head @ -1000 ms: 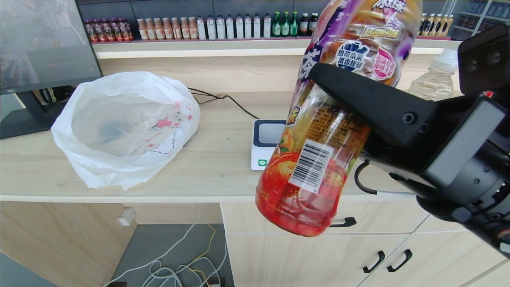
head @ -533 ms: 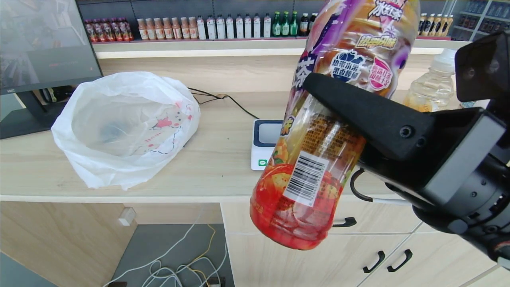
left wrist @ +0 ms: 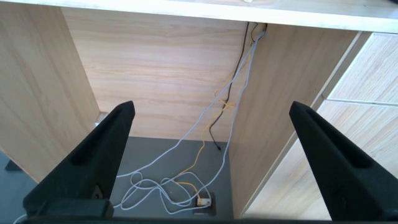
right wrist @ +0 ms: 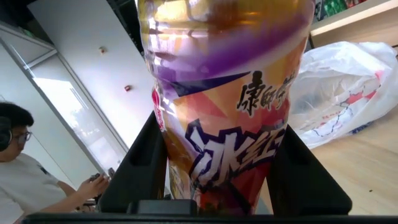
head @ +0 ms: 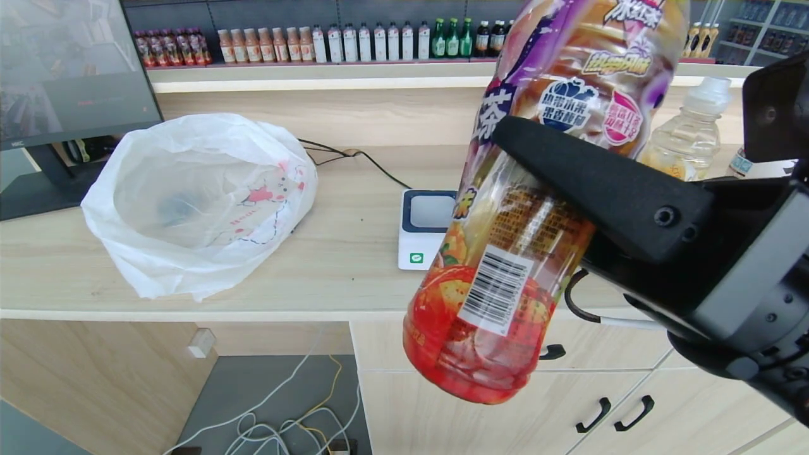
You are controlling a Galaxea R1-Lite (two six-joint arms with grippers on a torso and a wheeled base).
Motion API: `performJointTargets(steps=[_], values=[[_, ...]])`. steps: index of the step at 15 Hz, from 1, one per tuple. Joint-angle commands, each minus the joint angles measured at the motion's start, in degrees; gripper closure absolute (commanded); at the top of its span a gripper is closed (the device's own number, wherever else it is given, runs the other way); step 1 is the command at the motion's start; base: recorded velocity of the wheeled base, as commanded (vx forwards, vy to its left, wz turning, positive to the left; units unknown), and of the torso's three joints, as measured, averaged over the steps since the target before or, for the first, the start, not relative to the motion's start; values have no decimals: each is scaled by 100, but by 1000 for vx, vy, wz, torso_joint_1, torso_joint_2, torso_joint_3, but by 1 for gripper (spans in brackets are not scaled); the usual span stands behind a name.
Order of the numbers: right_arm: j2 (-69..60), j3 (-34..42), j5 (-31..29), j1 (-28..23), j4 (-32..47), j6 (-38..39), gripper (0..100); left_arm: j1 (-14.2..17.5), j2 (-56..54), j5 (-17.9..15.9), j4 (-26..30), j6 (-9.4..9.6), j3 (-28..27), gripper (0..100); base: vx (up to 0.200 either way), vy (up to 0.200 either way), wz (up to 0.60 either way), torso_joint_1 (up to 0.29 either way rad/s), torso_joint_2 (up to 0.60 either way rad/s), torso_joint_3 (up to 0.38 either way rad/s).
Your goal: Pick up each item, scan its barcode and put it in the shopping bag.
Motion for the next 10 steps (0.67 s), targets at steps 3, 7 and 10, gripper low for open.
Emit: performJointTargets(steps=[3, 7, 10], values=[[-232, 69, 8, 0, 25, 2, 100, 5, -2, 0, 0, 0, 0, 0, 0, 0, 0, 0, 0, 0], [-303, 209, 8, 0, 25, 11, 100, -4, -2, 0, 0, 0, 0, 0, 0, 0, 0, 0, 0, 0], [-329, 297, -10, -175, 34, -59, 100, -4, -2, 0, 0, 0, 0, 0, 0, 0, 0, 0, 0, 0]])
